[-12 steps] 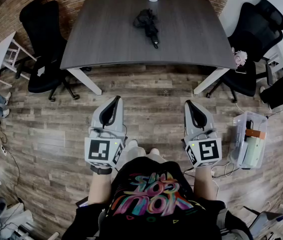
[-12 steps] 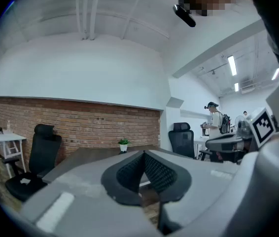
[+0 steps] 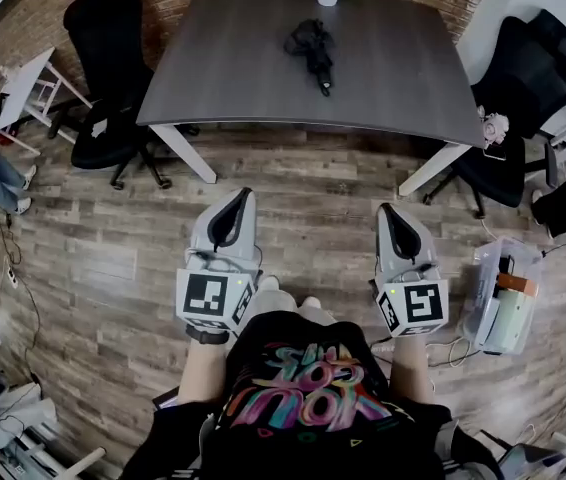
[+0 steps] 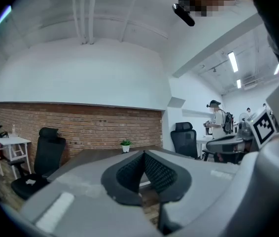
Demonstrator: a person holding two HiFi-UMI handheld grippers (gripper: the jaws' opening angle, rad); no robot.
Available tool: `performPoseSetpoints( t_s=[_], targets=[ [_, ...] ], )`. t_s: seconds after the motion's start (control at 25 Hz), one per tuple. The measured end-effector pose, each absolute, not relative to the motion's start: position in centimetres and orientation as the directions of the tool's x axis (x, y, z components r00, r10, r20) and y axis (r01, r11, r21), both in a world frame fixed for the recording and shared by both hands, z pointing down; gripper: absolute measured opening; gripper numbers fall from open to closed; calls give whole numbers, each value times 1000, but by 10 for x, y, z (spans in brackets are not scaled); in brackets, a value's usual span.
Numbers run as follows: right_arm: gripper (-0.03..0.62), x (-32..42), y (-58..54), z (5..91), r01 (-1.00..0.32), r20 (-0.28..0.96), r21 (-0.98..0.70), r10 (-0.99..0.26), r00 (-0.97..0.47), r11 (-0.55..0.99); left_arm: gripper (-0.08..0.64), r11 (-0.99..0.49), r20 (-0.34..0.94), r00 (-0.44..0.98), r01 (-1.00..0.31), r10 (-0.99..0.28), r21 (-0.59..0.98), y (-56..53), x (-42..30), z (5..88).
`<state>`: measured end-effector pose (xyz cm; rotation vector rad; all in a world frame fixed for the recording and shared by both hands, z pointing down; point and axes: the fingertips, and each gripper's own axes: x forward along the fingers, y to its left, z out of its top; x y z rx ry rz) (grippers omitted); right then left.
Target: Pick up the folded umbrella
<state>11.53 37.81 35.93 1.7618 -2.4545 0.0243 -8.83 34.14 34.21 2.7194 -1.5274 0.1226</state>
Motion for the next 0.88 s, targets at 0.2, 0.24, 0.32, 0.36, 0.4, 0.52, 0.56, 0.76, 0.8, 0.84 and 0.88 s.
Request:
performPoseSetpoints(
  t_s=[0.2, 0.24, 0.32, 0.36, 0.4, 0.52, 0.56, 0.76, 0.8, 0.84, 0.88],
  targets=[
    [0, 123, 385, 366, -948, 114, 45, -944, -310, 316, 0, -529, 79, 526, -848, -847, -29, 347, -82, 345],
    [0, 123, 385, 368, -948, 116, 42, -944, -308, 315, 1, -528, 79, 525, -849, -847, -27, 346, -81, 345],
    [0, 123, 383, 370, -949, 121, 40, -945, -305, 311, 0, -531, 79, 528, -847, -846, -24, 343, -82, 346],
    [0, 123, 381, 371, -950, 124, 42, -945, -302, 309, 1, -535, 80, 532, -845, -843, -23, 340, -81, 348],
    [0, 123, 378, 373, -951, 126, 44, -946, -299, 306, 0, -539, 81, 535, -842, -841, -22, 337, -81, 349],
    [0, 123, 368, 377, -955, 135, 49, -949, -284, 292, 0, -550, 83, 547, -835, -833, -14, 323, -80, 355],
    [0, 123, 363, 379, -957, 139, 49, -950, -278, 287, 0, -554, 83, 552, -832, -830, -11, 317, -80, 357],
    [0, 124, 320, 377, -964, 147, 60, -957, -249, 260, 1, -588, 84, 586, -809, -806, -2, 270, -76, 359],
    [0, 123, 307, 375, -965, 145, 64, -959, -243, 255, 1, -592, 87, 589, -806, -803, 0, 258, -77, 359],
    [0, 122, 294, 373, -966, 143, 69, -961, -238, 250, 0, -595, 89, 593, -804, -801, 1, 246, -79, 359],
    [0, 120, 281, 371, -967, 142, 74, -962, -234, 246, 2, -599, 90, 597, -801, -797, 0, 233, -82, 359]
  ],
)
